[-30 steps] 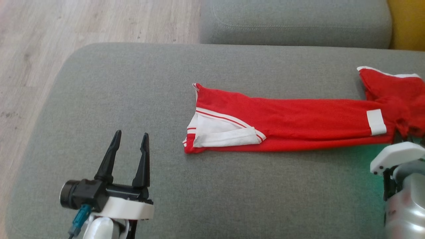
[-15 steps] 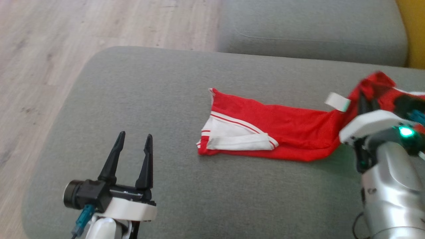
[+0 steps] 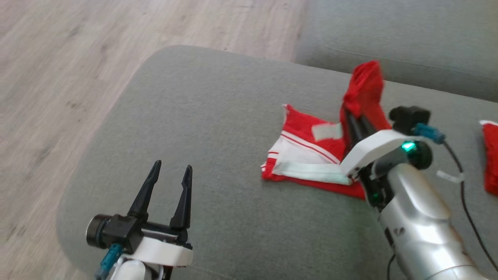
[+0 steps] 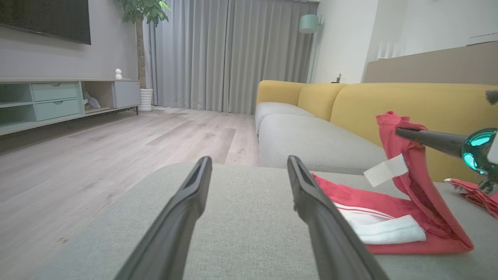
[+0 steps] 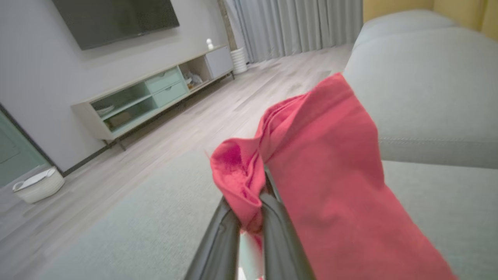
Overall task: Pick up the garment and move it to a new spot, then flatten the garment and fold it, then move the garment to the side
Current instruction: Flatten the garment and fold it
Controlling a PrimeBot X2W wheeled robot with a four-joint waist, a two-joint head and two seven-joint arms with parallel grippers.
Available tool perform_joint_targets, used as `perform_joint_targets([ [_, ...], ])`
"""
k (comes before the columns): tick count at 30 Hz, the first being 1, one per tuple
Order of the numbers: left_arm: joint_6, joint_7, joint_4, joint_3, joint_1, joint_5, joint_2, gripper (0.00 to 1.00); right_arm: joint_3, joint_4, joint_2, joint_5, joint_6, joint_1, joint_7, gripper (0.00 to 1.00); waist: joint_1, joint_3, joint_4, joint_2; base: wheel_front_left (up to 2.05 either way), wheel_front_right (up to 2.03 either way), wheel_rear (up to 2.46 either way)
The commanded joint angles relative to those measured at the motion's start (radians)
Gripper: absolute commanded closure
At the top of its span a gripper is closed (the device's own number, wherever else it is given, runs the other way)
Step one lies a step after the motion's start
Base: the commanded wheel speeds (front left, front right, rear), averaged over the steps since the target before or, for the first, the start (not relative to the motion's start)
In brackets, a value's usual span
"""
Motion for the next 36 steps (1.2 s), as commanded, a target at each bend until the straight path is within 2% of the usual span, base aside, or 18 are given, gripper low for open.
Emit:
perform_joint_targets([
  [1,0.002,-0.005,-0.030,0.018,-0.045,-0.007,0.005,0.00,0.055,-0.013,0.006,0.027,-0.002,-0.039,-0.016,1.00,0.0000,0.020,0.036,0.0000,0.00,0.00,0.00],
  [11,0.002,-0.005,-0.020,-0.013,-0.069,-0.020,0.003,0.00,0.226,0.109,0.006,0.140,-0.002,-0.053,-0.070,1.00,0.0000,0.061,0.118,0.0000,0.00,0.00,0.00],
  [16,0.002,-0.005,-0.018,-0.029,-0.079,-0.024,0.002,0.00,0.258,0.160,0.006,0.174,-0.002,-0.068,-0.097,1.00,0.0000,0.076,0.142,0.0000,0.00,0.00,0.00],
  [20,0.002,-0.005,-0.011,-0.039,-0.085,-0.025,0.001,0.00,0.325,0.174,0.006,0.222,-0.002,-0.068,-0.107,1.00,0.0000,0.077,0.153,0.0000,0.00,0.00,0.00],
  [21,0.002,-0.005,-0.010,-0.039,-0.085,-0.025,0.001,0.00,0.347,0.175,0.006,0.229,-0.002,-0.069,-0.106,0.97,0.0000,0.077,0.154,0.0000,0.00,0.00,0.00],
  [22,0.002,-0.005,-0.008,-0.038,-0.086,-0.025,0.001,0.00,0.361,0.190,0.006,0.224,-0.002,-0.074,-0.106,0.09,0.0000,0.077,0.153,0.0000,0.00,0.00,0.00],
  [23,0.002,-0.005,-0.006,-0.038,-0.087,-0.024,0.001,0.00,0.379,0.211,0.006,0.210,-0.002,-0.080,-0.098,0.00,0.0000,0.076,0.151,0.0000,0.00,0.00,0.00],
  [27,0.002,-0.005,-0.002,-0.046,-0.095,-0.021,0.000,0.00,0.406,0.221,0.006,0.197,-0.002,-0.096,-0.112,0.00,0.0000,0.069,0.139,0.0000,0.00,0.00,0.00],
  [31,0.002,-0.005,-0.006,-0.040,-0.095,-0.013,0.001,0.00,0.403,0.170,0.006,0.210,-0.002,-0.100,-0.142,0.00,0.0000,0.053,0.109,0.0000,0.00,0.00,0.00],
  [34,0.002,-0.005,-0.011,-0.030,-0.094,-0.008,0.004,0.00,0.357,0.160,0.006,0.159,-0.002,-0.113,-0.154,0.00,0.0000,0.041,0.071,0.0000,0.00,0.00,0.00],
  [36,0.002,-0.005,-0.015,-0.017,-0.089,-0.005,0.007,0.00,0.280,0.117,0.006,0.071,-0.002,-0.119,-0.155,0.00,0.0000,0.032,0.036,0.0000,0.00,0.00,0.00],
])
